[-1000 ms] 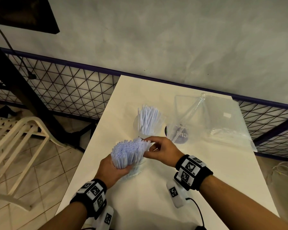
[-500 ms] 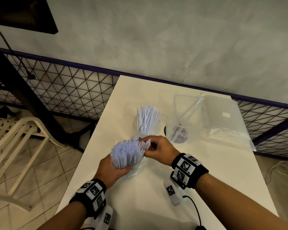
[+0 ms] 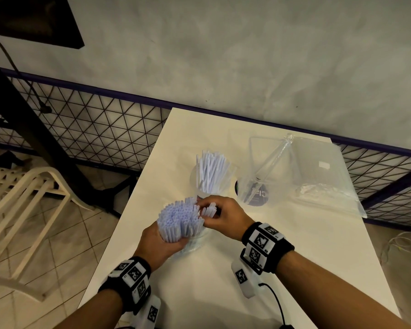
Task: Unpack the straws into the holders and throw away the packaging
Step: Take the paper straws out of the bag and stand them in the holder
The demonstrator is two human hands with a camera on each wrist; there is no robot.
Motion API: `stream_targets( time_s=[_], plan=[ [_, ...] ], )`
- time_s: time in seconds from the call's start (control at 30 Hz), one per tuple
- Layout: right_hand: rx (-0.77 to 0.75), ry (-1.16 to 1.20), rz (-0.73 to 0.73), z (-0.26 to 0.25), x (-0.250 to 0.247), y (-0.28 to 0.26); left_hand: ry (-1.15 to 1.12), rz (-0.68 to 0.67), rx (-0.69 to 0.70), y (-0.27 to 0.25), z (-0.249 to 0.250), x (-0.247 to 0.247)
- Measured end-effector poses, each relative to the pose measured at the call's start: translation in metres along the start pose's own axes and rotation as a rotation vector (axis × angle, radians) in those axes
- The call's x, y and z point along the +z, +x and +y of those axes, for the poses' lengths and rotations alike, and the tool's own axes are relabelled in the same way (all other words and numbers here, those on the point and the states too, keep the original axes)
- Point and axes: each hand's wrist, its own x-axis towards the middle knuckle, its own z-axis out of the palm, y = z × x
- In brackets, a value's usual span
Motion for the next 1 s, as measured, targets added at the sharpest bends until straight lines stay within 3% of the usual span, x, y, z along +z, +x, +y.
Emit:
stream_targets(
  time_s=[0.6, 1.0],
  plan=[
    [-0.106, -0.106, -0.002, -0.011, -0.014, 0.004, 0.018, -0.002, 0.022, -0.002, 0.004, 0.000],
    [-0.247, -0.267, 0.097, -0.098, -0.091, 0.017, -0.009, -0.010, 0.006, 0.001, -0.002, -0.001]
  ],
)
